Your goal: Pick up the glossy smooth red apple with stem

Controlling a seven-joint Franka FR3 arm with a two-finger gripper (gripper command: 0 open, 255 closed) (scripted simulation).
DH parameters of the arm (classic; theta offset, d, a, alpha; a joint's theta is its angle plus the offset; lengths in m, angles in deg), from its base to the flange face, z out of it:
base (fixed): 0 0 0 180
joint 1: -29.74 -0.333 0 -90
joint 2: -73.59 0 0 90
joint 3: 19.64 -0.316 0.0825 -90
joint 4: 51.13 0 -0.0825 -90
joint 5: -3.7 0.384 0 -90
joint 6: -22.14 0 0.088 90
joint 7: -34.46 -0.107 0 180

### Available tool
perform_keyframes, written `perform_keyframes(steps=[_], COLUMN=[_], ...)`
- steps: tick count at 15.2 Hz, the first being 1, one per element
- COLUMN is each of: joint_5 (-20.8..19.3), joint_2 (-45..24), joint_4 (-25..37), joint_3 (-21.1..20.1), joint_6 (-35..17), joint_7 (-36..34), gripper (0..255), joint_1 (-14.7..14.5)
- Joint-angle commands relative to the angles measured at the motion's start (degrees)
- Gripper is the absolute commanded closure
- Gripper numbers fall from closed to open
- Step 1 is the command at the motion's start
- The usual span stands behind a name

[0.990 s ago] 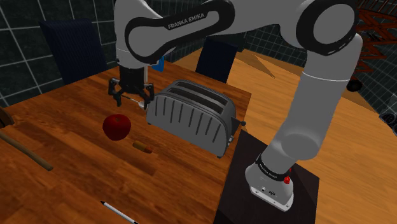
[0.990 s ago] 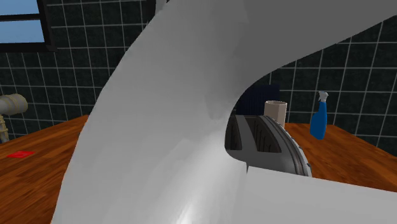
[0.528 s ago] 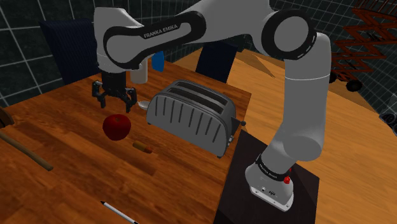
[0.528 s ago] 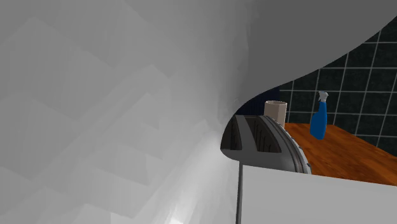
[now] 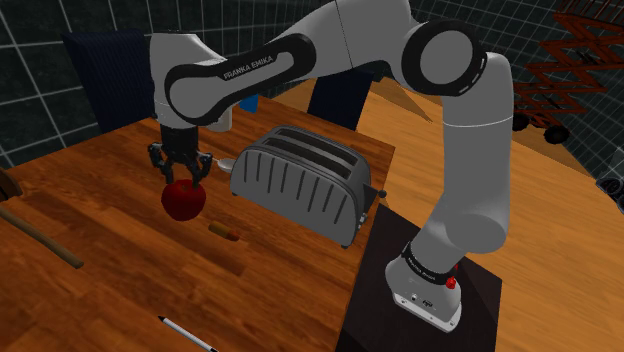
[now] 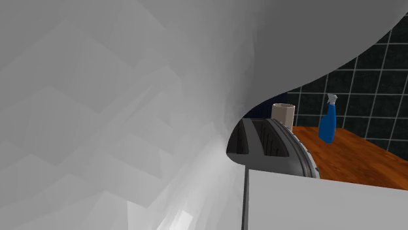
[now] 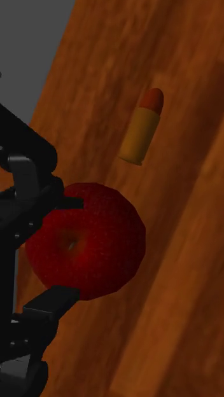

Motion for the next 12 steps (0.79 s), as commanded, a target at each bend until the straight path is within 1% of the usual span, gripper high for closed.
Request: perform_keyframes(steps=[1, 9, 12], joint_5=[-0.03, -0.02, 0.37], joint_2=[-0.08, -0.04, 0.99], joint_4=[-0.03, -0.08, 0.77], joint_3=[0.02, 0.01, -0.24], joint_6=[-0.13, -0.14, 1.69], joint_7=[-0.01, -0.01, 0.07], gripper=[255, 255, 255], joint_1=[-0.02, 0.0, 0.15])
